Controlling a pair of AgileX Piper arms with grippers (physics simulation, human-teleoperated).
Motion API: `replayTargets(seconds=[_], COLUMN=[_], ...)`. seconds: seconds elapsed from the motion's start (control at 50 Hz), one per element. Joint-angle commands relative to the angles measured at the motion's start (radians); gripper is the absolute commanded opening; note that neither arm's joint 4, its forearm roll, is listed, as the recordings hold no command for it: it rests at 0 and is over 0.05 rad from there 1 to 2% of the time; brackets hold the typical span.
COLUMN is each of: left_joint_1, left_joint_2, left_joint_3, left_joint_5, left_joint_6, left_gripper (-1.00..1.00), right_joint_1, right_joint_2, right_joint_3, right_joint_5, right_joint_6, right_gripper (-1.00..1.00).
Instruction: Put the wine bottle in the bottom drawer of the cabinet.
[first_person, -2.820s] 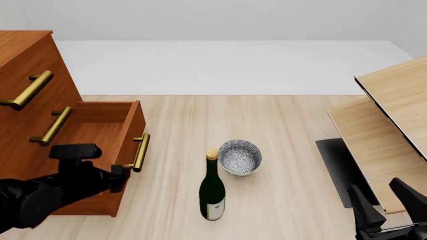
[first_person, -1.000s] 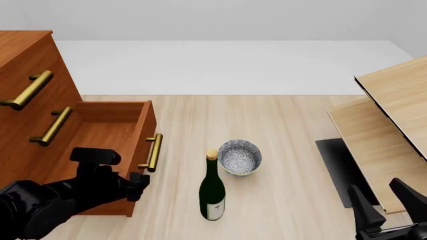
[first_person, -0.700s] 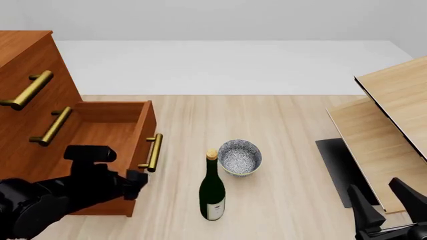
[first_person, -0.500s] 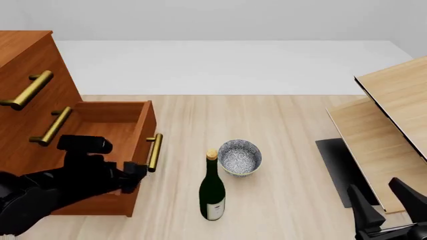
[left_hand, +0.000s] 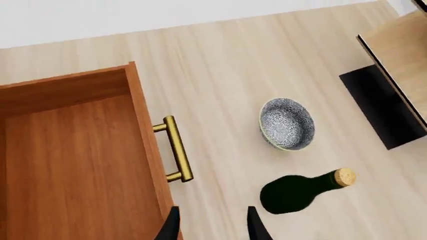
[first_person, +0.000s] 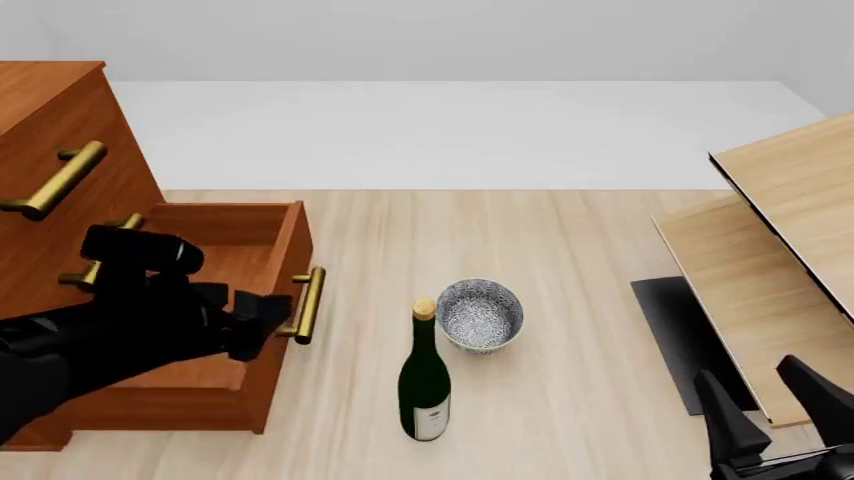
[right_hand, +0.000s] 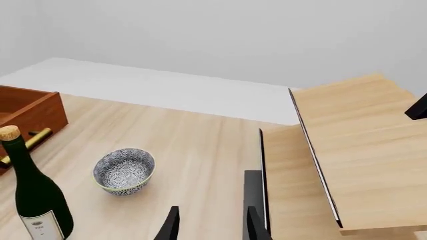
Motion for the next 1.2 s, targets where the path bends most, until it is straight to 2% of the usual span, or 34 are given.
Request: replayTargets(seconds=[0.02,0.08,0.16,0.2,0.22,0.24,0.26,0.28,0.3,0.32,0.38,0.46,0.5,0.58,0.6,0.64,0.68,0.8,0.9,0.98,1.02,1.1,1.2], left_joint_1=[-0.025,-0.037,-0.066,-0.081,-0.086,-0.079,-0.081,-0.096,-0.105,-0.109,-0.114,-0.134,-0.147,-0.174,-0.181,-0.22,-0.225,-0.279,-0.303,-0.33,-0.34,-0.369,-0.371], left_joint_2=[-0.054,-0.071,-0.109,-0.121,-0.13,-0.144,-0.147,-0.147,-0.16,-0.172,-0.187,-0.238,-0.265,-0.301,-0.306,-0.317,-0.326,-0.32,-0.314,-0.294,-0.281,-0.246,-0.208], left_joint_3=[-0.012,-0.006,-0.004,-0.001,-0.003,-0.004,0.0,0.007,0.007,0.009,0.02,0.032,0.04,0.058,0.063,0.066,0.073,0.091,0.102,0.114,0.113,0.115,0.116], left_joint_5=[-0.002,-0.014,-0.028,-0.032,-0.035,-0.038,-0.042,-0.043,-0.045,-0.05,-0.055,-0.068,-0.072,-0.087,-0.091,-0.102,-0.106,-0.149,-0.179,-0.216,-0.232,-0.276,-0.316], left_joint_6=[-0.002,-0.009,0.037,0.006,0.024,0.082,0.081,0.026,0.035,0.078,0.058,0.081,0.064,0.117,0.09,0.098,0.053,0.097,0.099,0.138,0.12,0.143,0.135], left_gripper=[1.0,1.0,1.0,1.0,1.0,1.0,1.0,1.0,1.0,1.0,1.0,1.0,1.0,1.0,1.0,1.0,1.0,1.0,1.0,1.0,1.0,1.0,1.0], right_joint_1=[0.002,0.001,0.0,-0.002,-0.002,-0.002,-0.003,-0.003,-0.003,-0.003,-0.002,-0.002,-0.003,-0.004,-0.004,-0.004,-0.006,-0.004,-0.001,0.0,0.001,0.001,0.001], right_joint_2=[0.006,0.001,-0.007,-0.008,-0.007,-0.007,-0.006,-0.001,0.0,-0.001,0.001,0.005,0.001,0.004,0.005,0.003,0.006,0.003,0.004,-0.003,-0.005,-0.009,-0.011], right_joint_3=[0.0,0.0,0.0,0.0,0.0,0.0,0.0,0.0,0.0,0.0,0.0,0.0,0.0,0.0,0.0,0.0,0.0,0.0,0.0,0.0,0.0,0.0,0.0], right_joint_5=[-0.006,-0.002,0.006,0.008,0.008,0.007,0.006,0.001,0.0,0.002,0.0,-0.003,0.001,-0.001,-0.002,0.0,-0.002,0.001,0.0,0.007,0.009,0.012,0.014], right_joint_6=[-0.003,-0.002,-0.003,-0.004,-0.004,-0.004,-0.004,-0.005,-0.005,-0.005,-0.005,-0.006,-0.006,-0.007,-0.009,-0.008,-0.008,-0.008,-0.009,-0.008,-0.008,-0.008,-0.007], right_gripper=[1.0,1.0,1.0,1.0,1.0,1.0,1.0,1.0,1.0,1.0,1.0,1.0,1.0,1.0,1.0,1.0,1.0,1.0,1.0,1.0,1.0,1.0,1.0])
